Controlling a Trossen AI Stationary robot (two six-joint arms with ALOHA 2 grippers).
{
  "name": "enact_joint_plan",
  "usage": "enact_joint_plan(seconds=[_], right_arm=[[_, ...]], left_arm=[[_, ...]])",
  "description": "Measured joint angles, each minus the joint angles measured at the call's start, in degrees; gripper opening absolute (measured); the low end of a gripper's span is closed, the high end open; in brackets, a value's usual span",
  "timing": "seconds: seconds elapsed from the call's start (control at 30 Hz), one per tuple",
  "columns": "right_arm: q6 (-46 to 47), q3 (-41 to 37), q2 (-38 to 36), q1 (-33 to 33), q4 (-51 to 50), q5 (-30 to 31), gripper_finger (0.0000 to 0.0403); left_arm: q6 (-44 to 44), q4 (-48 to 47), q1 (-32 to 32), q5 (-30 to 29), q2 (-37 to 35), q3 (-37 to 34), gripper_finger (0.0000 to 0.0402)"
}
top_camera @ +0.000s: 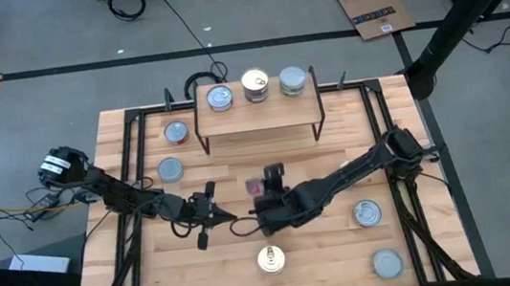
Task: Stack canned seafood by type on shelf
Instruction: Stack the red tuna can on top of the red tuna can on the shelf
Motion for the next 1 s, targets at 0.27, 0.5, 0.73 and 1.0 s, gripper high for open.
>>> enact_joint_plan(seconds=[0.27, 0.5, 0.73, 1.0], right_arm=[[-26.9, 0.0, -0.1, -8.6, 16.6, 14.7, 0.0142], [-50.1, -0.1, -0.1, -17.1, 38.3, 11.3, 0.014], [-62.4, -0.1, -0.1, -23.4, 48.1, 2.6, 0.0106], [-64.6, 0.3, -0.1, -23.5, 48.5, 4.4, 0.0059]], left_arm=[[0.0, 0.0, -0.5, -0.9, 0.0, 0.0, 0.0001], [0.5, 0.1, -0.5, -0.9, 0.0, 0.0, 0.0001], [1.3, 1.3, -0.5, -0.9, 0.0, 0.0, 0.0001], [1.7, 1.3, -0.5, -0.9, 0.0, 0.0, 0.0001]])
